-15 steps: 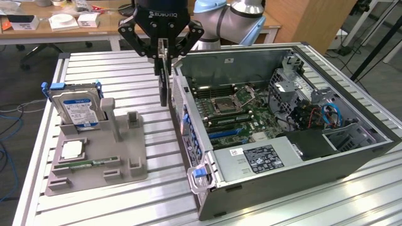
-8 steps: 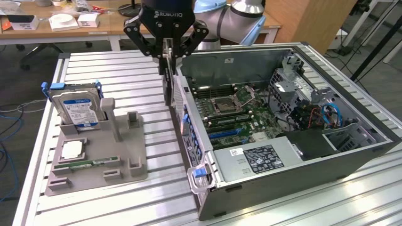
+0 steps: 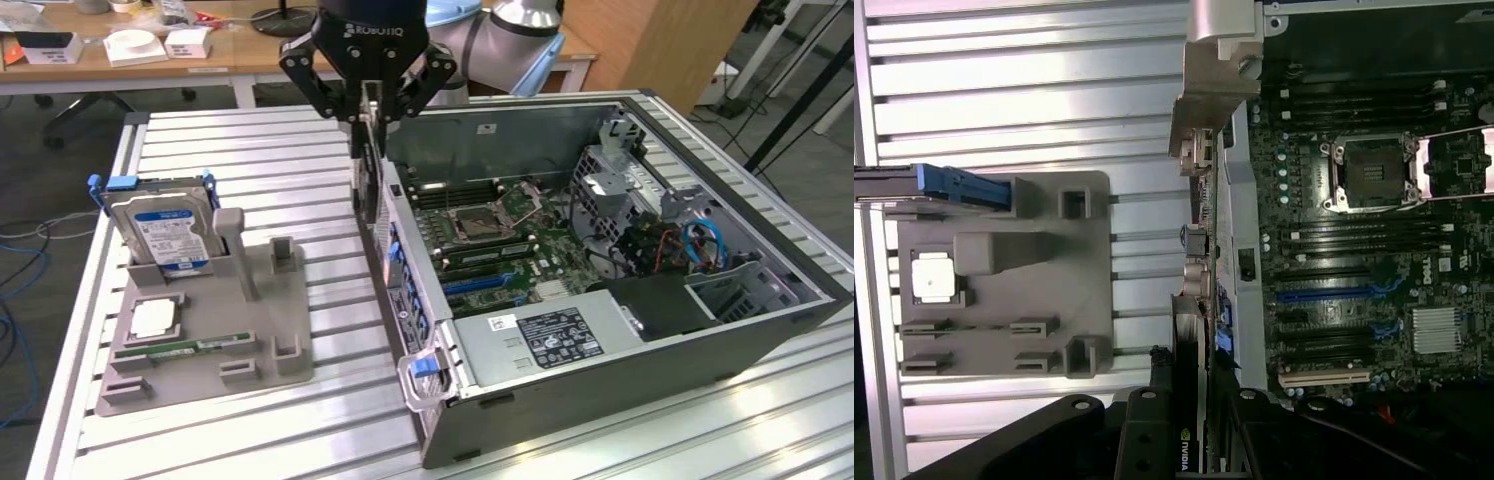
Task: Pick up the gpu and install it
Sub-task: 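Pick up the gpu and move the gpu toward the slot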
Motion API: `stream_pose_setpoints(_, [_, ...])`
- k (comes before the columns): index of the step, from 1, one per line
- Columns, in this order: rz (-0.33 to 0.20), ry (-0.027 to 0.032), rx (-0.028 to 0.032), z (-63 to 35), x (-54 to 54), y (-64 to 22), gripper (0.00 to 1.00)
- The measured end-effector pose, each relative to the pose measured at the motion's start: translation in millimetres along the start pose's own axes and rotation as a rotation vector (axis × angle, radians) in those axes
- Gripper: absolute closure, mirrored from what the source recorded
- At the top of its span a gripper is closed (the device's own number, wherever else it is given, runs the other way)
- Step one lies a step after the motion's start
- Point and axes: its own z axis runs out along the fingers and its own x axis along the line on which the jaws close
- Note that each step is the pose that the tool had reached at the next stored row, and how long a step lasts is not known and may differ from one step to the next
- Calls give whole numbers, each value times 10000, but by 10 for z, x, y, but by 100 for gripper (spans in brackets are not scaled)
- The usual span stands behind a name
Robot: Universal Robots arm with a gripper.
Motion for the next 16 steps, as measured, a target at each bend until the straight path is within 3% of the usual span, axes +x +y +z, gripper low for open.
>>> stream_pose_setpoints(16, [1,1,1,-3,-232,21,74])
